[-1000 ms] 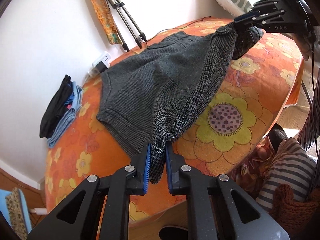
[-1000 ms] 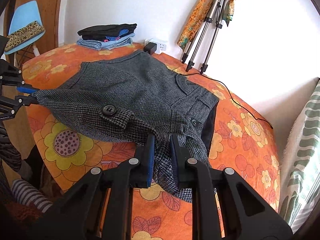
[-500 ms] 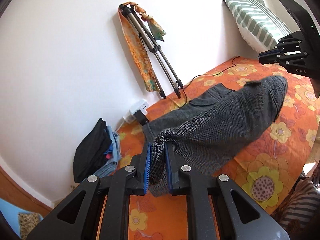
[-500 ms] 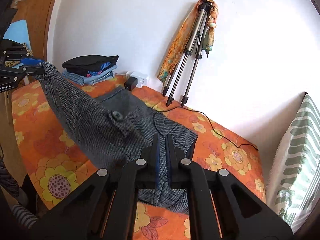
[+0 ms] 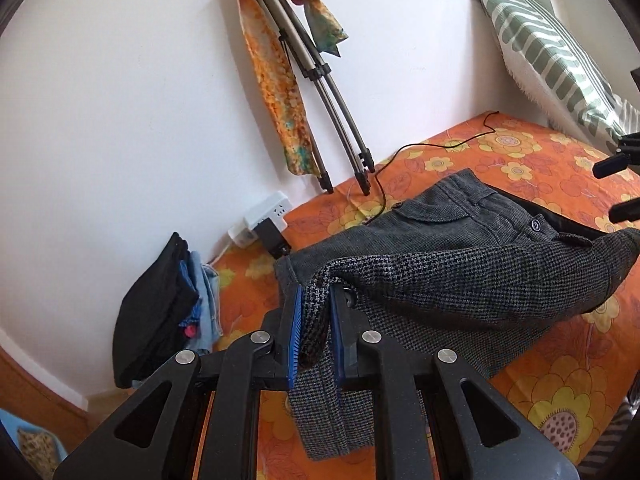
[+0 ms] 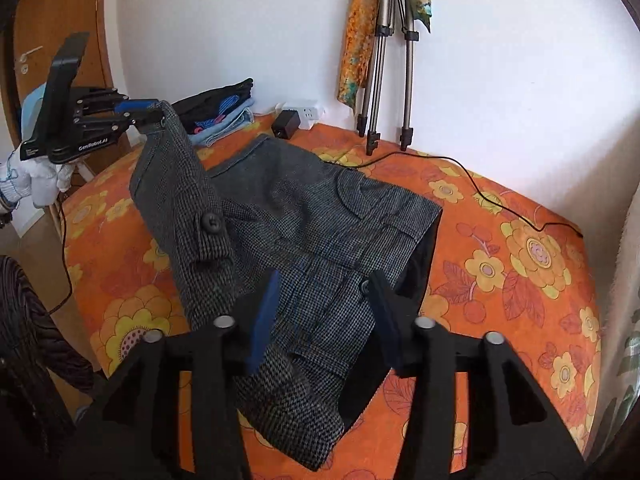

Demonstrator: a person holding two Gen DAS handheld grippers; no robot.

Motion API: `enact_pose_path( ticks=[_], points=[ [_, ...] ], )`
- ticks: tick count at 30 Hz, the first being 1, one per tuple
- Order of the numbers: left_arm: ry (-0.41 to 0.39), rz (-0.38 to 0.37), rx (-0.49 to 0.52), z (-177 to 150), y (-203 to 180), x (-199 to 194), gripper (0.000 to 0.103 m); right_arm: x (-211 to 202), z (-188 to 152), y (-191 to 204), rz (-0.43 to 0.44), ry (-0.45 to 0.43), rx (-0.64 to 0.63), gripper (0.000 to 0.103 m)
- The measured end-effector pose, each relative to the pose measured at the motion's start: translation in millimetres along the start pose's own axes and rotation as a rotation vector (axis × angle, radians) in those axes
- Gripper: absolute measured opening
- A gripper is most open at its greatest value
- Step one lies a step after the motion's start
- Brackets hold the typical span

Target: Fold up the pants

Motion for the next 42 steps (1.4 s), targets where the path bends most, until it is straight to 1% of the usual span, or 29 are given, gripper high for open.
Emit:
enact_pose_path(
  ticks=[2,4,5,9,10,13,16,17,18,20,21,23,26,29,32,37,42],
  points=[
    [0.004,-0.001,-0.006,0.5,0.3,4.3,0.012,-4.2,-11.6,-5.6,0.042,0.002,0.021,0.076],
    [0.008,0.005,0.006,-0.1,-2.1,7.2,0.012,-9.6,-17.8,-6.9,0.122,-0.009,0.038,0.076],
    [0.011,0.006,0.011,0.4,-2.9,9.9,0.012,-11.7,-20.8,-6.7,0.148,-0.011,0.039,0.076],
    [0.024,0.007,0.007,0.5,-3.7,15.8,0.012,-6.8,-31.2,6.6,0.229,0.026,-0.012,0.076],
    [0.025,0.007,0.004,0.6,-3.4,16.1,0.012,-3.7,-35.0,11.5,0.24,0.04,-0.033,0.076],
    [0.023,0.009,0.009,1.7,-3.2,16.0,0.012,6.7,-45.1,19.9,0.221,0.078,-0.088,0.076],
    [0.014,0.01,0.012,2.6,-4.2,12.9,0.012,14.7,-51.1,16.7,0.201,0.101,-0.094,0.076],
    [0.01,0.012,0.013,2.3,-4.5,11.3,0.012,16.0,-51.1,15.3,0.208,0.102,-0.087,0.073],
    [0.007,0.013,0.015,1.8,-4.6,10.0,0.012,16.3,-50.3,14.2,0.221,0.104,-0.082,0.069],
    [0.004,0.012,0.009,0.9,-2.7,8.5,0.012,17.9,-46.7,12.7,0.238,0.109,-0.07,0.035],
    [0.004,0.012,0.004,0.3,-1.1,8.2,0.012,18.6,-44.1,10.8,0.226,0.108,-0.065,0.031],
    [0.004,0.013,-0.005,-0.5,2.3,7.6,0.012,18.7,-35.0,7.1,0.187,0.09,-0.066,0.026],
    [-0.004,0.024,-0.015,1.2,9.2,6.4,0.012,13.2,-9.7,-1.0,0.129,0.041,-0.051,0.024],
    [-0.012,0.043,-0.026,6.1,18.6,7.3,0.012,9.4,23.1,-12.0,0.065,-0.016,-0.032,0.022],
    [-0.021,0.06,-0.04,13.8,29.3,12.1,0.012,13.3,55.1,-24.7,-0.002,-0.054,-0.021,0.022],
    [-0.022,0.084,-0.052,29.6,37.4,35.1,0.012,37.8,97.0,-47.2,-0.065,-0.076,0.028,0.021],
    [0.0,0.076,-0.058,40.5,39.2,71.9,0.012,73.0,117.6,-72.8,-0.106,-0.062,0.083,0.02]
  ],
)
Point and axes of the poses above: each gripper's, at about its wrist camera, not at the fingertips, and x roughly the way its jaws point, y to its left, z to its top, the point moved 9 cm from there along x, roughly the way its jaws point, and after that the axes turned 2 degrees about y, right-handed, at the moved point
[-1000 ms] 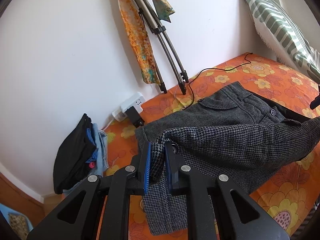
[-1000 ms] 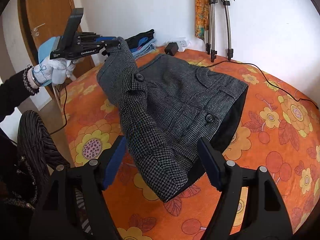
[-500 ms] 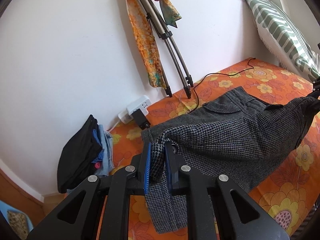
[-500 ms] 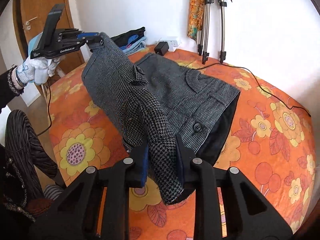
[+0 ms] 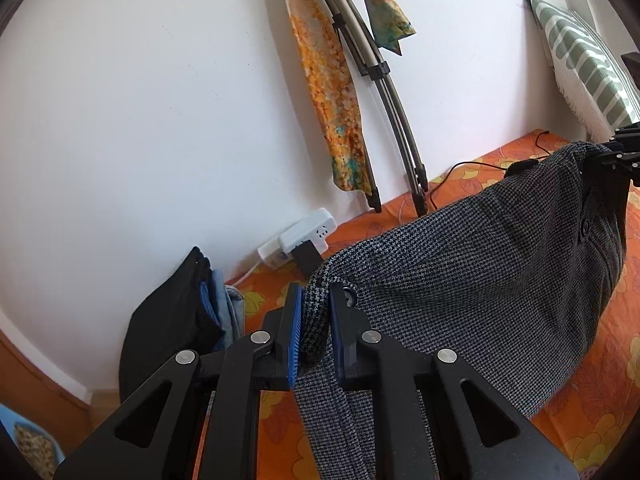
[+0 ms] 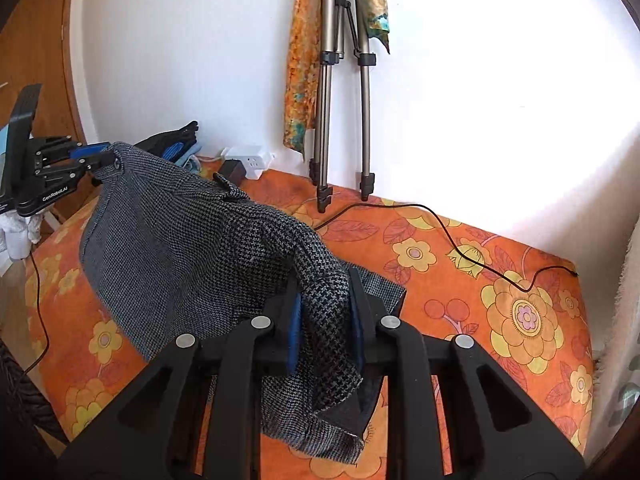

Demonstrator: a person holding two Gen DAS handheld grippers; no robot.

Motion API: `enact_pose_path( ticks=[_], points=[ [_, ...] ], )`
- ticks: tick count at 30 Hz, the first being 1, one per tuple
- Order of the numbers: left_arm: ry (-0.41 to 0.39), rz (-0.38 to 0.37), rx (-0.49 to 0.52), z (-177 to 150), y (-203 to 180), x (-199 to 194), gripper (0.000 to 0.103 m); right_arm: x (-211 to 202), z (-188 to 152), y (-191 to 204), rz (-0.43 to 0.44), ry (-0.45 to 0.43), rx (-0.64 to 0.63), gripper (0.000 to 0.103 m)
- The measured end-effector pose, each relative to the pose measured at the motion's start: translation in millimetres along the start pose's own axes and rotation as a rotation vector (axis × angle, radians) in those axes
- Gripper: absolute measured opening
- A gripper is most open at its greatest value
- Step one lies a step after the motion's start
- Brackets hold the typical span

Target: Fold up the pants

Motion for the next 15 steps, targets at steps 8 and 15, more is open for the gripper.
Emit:
enact_pose_path(
  ticks=[8,15],
  points=[
    [0.058,-0.009,0.019,3.2,-10.3,56.2,0.012,55.4,1.8,-27.0,-0.037,0.06,0.057,0.02],
    [0.114,-0.009,0.026,-9.6,-12.6,91.3,0.012,94.3,-11.1,-33.9,-0.045,0.12,0.058,0.02]
  ],
)
Point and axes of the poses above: each gripper's, at about its wrist camera, not at the fingertips, and x roughly the way its jaws point, y to its left, z to its top, the point moved 9 cm from there along x, roughly the way its jaws point, and after that the axes turned 2 degrees about y, right-handed, at the moved point
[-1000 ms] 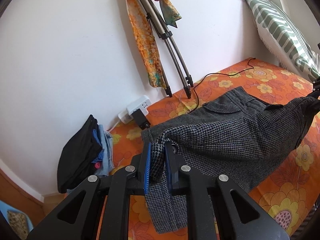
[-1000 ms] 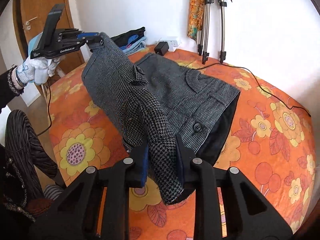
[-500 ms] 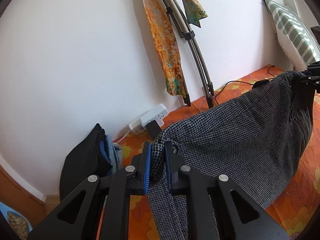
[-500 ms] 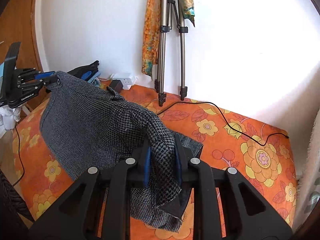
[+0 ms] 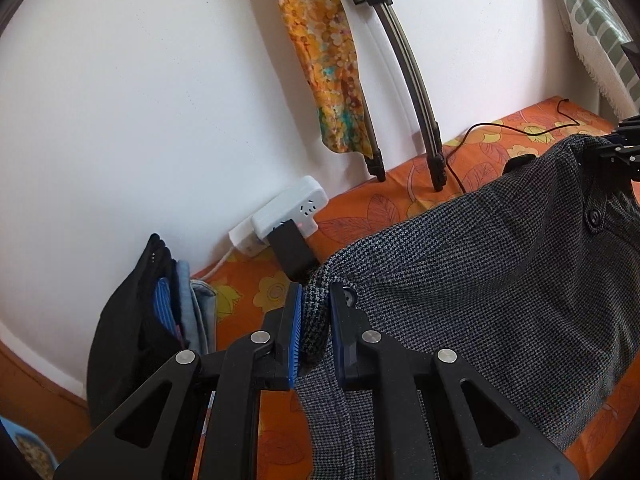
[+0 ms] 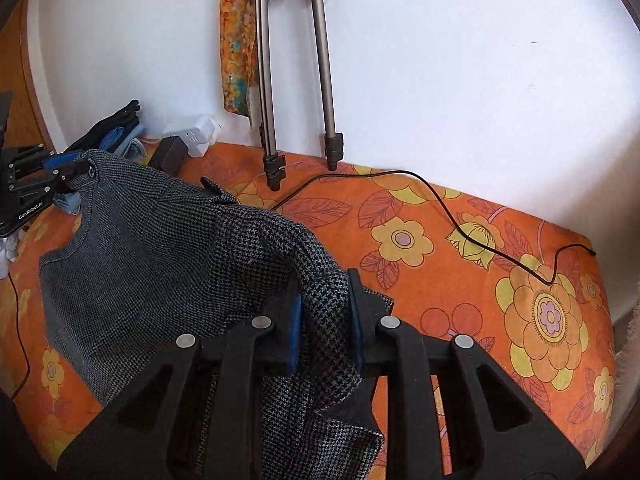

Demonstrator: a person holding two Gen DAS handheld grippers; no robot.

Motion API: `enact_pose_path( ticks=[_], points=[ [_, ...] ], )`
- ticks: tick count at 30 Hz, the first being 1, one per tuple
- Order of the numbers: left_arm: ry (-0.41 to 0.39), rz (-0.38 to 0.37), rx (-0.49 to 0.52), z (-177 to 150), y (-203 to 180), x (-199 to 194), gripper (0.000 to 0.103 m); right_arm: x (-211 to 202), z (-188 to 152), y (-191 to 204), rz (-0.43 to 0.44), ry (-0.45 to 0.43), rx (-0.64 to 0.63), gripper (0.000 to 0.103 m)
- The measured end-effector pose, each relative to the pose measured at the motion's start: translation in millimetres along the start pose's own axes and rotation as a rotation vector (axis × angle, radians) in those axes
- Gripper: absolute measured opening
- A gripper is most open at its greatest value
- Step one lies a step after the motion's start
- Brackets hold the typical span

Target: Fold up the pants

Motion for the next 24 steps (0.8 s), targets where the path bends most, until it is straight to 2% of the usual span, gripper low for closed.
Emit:
enact_pose_path(
  ticks=[15,24],
  points=[
    [0.07,0.032,0.026,-10.9,-3.6,55.7,0.012,47.4,0.4,-1.5,-0.069,0.055,-0.039,0.02],
    [0.091,0.052,0.037,-14.3,-6.5,70.0,0.012,62.9,-0.1,-0.6,-0.102,0.066,-0.055,0.021]
  ],
)
Point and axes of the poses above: each gripper's, at about its wrist camera, not at the fingertips, and x roughly the way its jaws point, y to its left, z to its top, the point moved 9 cm from there along x, roughly the way its jaws point, and after that the axes turned 2 degrees about y, right-handed, at the moved point
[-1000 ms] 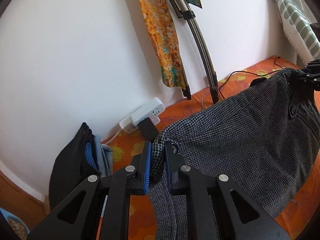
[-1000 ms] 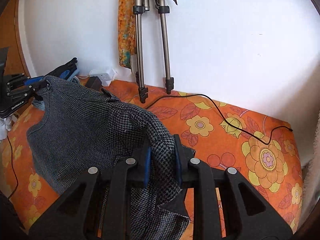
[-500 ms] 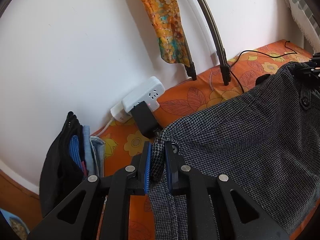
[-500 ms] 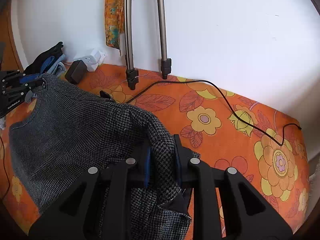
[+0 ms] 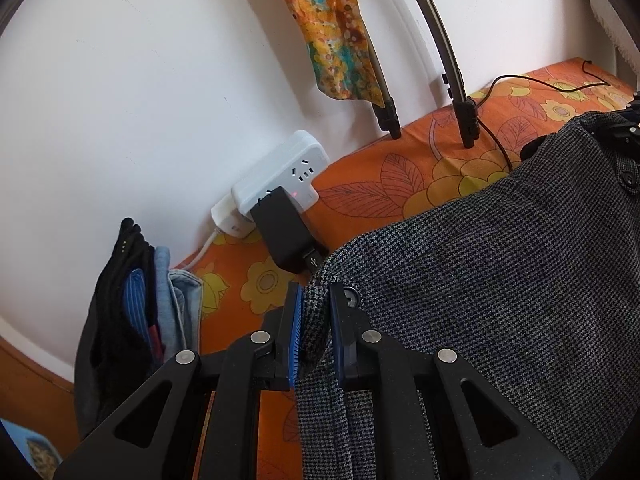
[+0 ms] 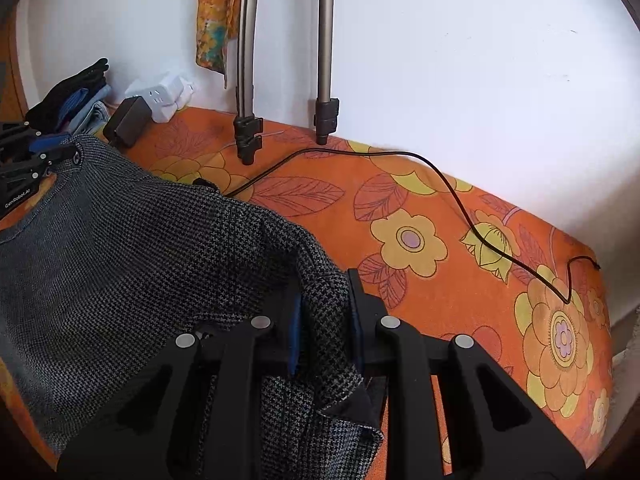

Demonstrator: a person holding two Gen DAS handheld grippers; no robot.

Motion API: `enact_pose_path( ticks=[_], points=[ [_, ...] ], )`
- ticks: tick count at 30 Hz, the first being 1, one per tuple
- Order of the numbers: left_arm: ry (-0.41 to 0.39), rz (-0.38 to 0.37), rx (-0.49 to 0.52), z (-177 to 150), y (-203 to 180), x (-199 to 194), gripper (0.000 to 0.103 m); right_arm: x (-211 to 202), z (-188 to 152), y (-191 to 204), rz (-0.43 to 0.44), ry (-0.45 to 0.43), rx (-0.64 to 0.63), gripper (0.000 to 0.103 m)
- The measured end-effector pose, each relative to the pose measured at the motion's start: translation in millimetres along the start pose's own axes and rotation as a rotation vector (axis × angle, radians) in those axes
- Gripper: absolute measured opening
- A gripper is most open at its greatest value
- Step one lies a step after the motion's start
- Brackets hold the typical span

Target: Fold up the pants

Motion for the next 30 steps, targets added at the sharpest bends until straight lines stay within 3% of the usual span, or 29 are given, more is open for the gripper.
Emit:
enact_pose_path(
  ticks=[4,6,8,10,17,22,25,30],
  points=[
    [0.012,0.003,0.005,-1.2,-1.4,2.6,0.014,-0.3,0.8,-1.4,-0.014,-0.002,-0.003,0.023],
    [0.022,0.019,0.005,-2.4,1.0,3.8,0.019,-1.4,2.3,-5.8,-0.038,-0.004,0.005,0.034],
    [0.028,0.027,-0.004,-3.2,4.5,2.7,0.028,-5.4,5.0,-14.1,-0.077,-0.02,0.023,0.059],
    [0.027,0.047,-0.007,-3.7,9.6,-0.5,0.036,-10.5,7.6,-21.4,-0.088,-0.03,0.041,0.064],
    [0.027,0.094,-0.094,-10.7,46.4,-21.7,0.039,-39.7,13.6,-35.1,-0.105,-0.064,0.084,0.066],
    [-0.014,0.075,-0.156,-22.2,65.8,-62.9,0.043,-76.0,14.6,-22.5,-0.049,-0.105,0.082,0.067],
    [-0.027,0.031,-0.199,-40.2,70.4,-89.7,0.052,-102.3,11.6,-2.7,0.003,-0.125,0.057,0.067],
    [-0.013,-0.124,-0.353,-82.3,66.4,-127.2,0.053,-136.5,-8.7,43.6,0.11,-0.117,0.021,0.067]
  ],
)
Point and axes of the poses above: each gripper's, at about its wrist camera, not at the fingertips, and x roughly the way its jaws point, y to its left, z to its top, the point moved 9 cm from there along x, roughly the way its jaws point, and after that the axes turned 2 degrees about y, right-handed, at the moved point
